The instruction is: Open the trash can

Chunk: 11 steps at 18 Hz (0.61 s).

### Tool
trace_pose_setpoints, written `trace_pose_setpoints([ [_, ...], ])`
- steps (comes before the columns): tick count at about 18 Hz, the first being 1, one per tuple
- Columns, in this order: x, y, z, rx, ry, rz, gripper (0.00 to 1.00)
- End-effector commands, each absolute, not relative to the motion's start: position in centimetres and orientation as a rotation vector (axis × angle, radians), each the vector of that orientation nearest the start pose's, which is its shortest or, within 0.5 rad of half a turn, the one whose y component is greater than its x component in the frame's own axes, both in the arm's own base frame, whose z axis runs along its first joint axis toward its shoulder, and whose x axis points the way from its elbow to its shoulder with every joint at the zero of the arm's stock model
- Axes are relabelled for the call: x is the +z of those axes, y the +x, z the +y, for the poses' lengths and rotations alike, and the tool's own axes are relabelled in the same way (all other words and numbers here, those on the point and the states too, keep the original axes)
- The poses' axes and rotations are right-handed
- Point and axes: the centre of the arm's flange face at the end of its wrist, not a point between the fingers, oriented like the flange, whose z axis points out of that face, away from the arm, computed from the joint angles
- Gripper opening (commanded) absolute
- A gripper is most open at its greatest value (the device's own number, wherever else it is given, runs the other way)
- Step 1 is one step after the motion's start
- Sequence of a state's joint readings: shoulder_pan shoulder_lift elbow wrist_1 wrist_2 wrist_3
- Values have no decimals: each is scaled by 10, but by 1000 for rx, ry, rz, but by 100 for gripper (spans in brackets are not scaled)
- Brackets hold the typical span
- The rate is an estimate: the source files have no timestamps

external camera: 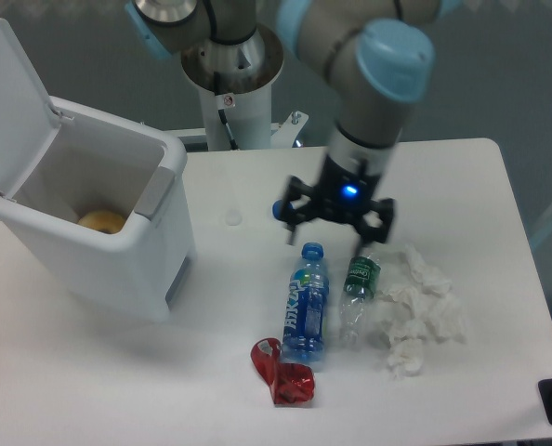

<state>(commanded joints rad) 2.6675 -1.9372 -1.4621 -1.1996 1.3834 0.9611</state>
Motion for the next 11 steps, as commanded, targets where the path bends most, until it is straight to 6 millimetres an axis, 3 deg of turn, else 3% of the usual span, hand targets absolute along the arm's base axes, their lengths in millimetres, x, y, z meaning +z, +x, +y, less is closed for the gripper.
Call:
trace_pose_setpoints([
  [4, 344, -544, 419, 155, -2949, 39, 100],
  [7, 327, -555, 414, 225, -3035, 176, 100],
  [11, 316, -562, 407, 237, -3083, 204, 100],
])
